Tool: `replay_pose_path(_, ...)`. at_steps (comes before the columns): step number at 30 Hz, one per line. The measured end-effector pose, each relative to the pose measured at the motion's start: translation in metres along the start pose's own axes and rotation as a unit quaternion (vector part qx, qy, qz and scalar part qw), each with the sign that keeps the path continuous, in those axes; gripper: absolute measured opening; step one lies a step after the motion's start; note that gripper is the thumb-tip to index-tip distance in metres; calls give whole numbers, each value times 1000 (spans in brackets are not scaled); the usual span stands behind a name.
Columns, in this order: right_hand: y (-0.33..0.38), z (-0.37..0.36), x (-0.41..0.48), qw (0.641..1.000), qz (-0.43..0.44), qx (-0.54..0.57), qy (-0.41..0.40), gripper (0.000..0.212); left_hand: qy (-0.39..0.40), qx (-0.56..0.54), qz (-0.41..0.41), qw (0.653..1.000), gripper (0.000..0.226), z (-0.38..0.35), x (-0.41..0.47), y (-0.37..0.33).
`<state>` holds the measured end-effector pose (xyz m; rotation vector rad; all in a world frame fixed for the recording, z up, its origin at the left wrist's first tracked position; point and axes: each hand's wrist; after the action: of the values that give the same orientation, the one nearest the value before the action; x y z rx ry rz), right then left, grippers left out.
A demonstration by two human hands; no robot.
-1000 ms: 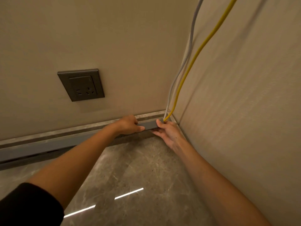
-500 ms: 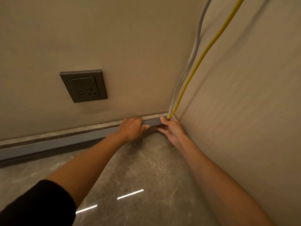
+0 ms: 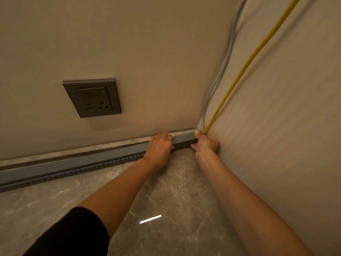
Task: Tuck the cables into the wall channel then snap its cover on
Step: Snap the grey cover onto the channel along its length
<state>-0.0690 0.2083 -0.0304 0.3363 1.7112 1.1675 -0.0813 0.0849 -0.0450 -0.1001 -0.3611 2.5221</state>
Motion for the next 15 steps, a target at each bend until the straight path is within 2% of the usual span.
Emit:
replay_pose_path(6,-8,-3,-3,996,46,-62,-33,28,5,-9,-20,1000,37,1,1,8)
replay_pose_path(15,8,11,-5,992,-17,-114,58,37,36,15,-21,999,34,6,-7,12)
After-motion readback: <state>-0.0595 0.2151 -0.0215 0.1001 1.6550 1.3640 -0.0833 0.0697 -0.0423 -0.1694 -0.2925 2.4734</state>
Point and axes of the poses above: each hand's wrist, its own x-axis towards the middle knuckle, its own z-axis out of the back of the hand, y = z × x, and after that the axes turned 5 degrees about -x, right-handed
